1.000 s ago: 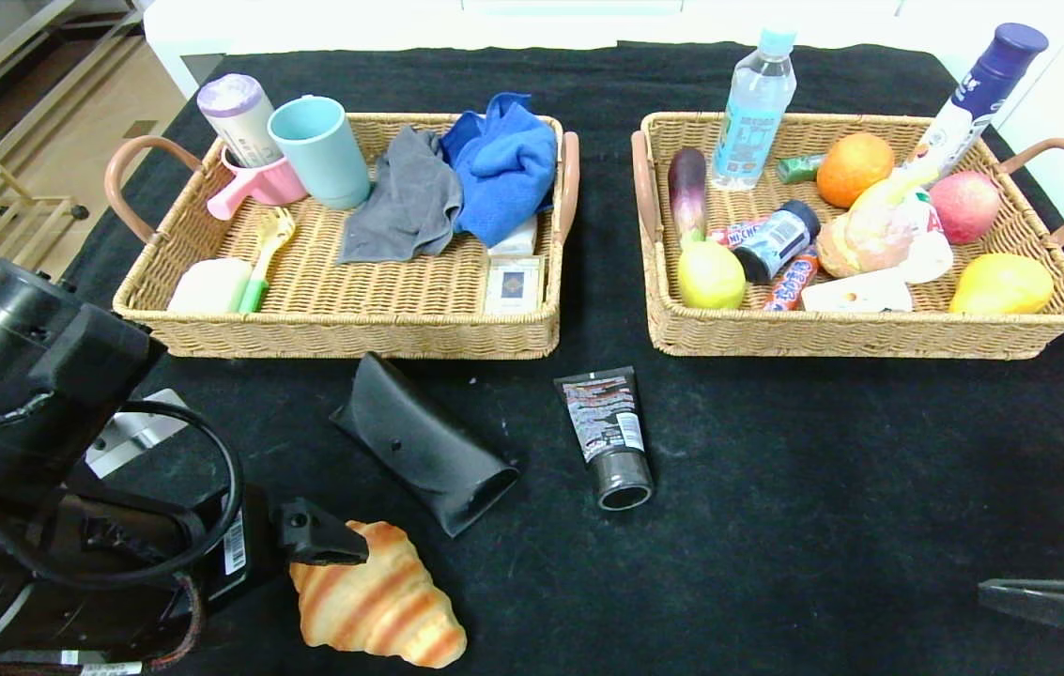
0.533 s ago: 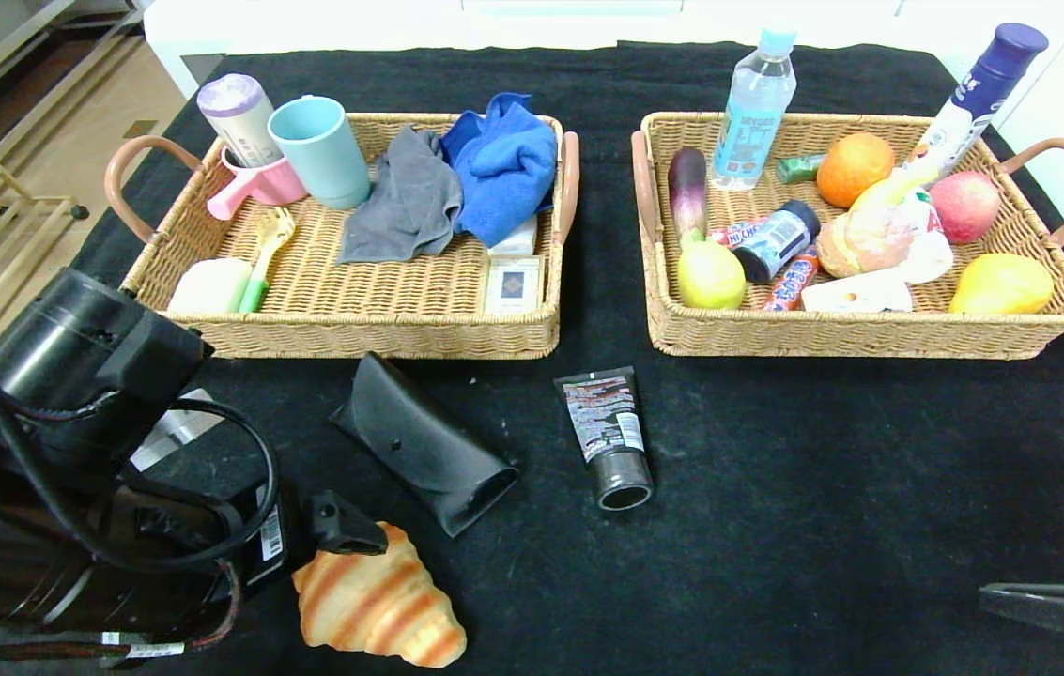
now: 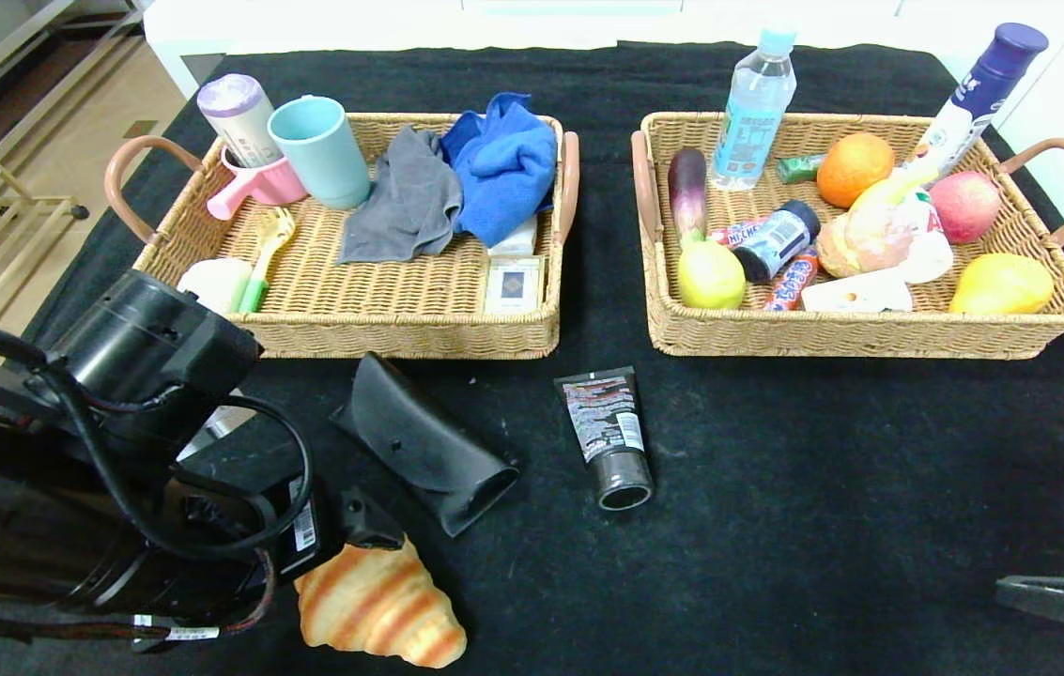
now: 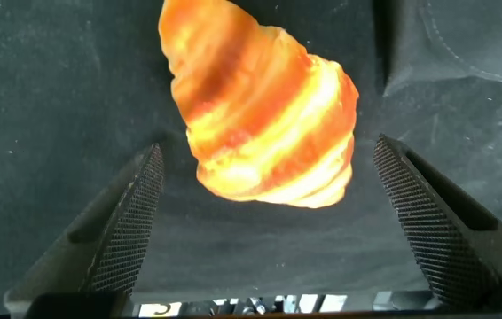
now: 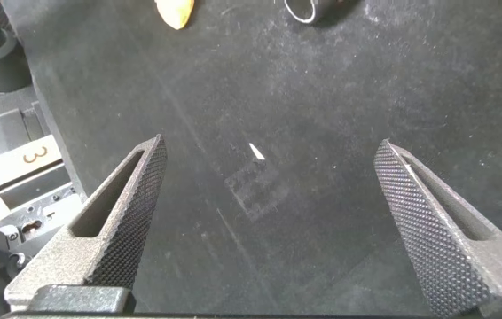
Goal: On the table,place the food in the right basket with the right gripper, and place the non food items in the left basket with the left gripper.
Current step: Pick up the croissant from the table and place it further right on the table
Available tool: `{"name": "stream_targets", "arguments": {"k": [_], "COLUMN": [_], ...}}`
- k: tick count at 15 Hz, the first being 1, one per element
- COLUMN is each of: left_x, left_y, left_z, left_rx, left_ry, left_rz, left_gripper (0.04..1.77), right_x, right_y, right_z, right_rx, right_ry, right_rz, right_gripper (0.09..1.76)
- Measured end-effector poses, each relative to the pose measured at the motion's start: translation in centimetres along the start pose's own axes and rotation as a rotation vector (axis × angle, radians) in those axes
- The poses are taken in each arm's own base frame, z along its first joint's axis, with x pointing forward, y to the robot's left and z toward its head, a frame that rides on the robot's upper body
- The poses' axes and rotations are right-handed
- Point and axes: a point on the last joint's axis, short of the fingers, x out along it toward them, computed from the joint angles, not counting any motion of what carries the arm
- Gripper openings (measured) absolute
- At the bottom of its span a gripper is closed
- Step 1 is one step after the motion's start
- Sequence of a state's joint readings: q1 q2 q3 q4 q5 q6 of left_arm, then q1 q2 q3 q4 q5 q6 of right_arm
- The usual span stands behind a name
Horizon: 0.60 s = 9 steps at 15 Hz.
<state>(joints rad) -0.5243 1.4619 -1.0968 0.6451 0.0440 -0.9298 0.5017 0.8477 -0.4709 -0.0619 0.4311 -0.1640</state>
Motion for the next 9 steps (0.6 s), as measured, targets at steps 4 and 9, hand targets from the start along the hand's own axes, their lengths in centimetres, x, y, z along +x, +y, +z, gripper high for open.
{"name": "stream_targets", "arguments": {"k": [4,9], "left_x": [0.37,1.01], "left_y": [-0.16,-0.68], "left_z": [-0.02,-0.41], "left_rx": [0.007,0.038], "left_ry": [0.004,-0.016], "left_rz": [0.011,0.048], "left_gripper": [1.72,1.72], "right_x": [-0.17,-0.17], "right_y": [0.12,0.18], "right_z": [-0.04,-0.15], "right_rx": [-0.007,-0.008], "right_ry": [-0.007,-0.005], "right_rz": [0.003,0.009], "right_gripper": [1.71,1.71]}}
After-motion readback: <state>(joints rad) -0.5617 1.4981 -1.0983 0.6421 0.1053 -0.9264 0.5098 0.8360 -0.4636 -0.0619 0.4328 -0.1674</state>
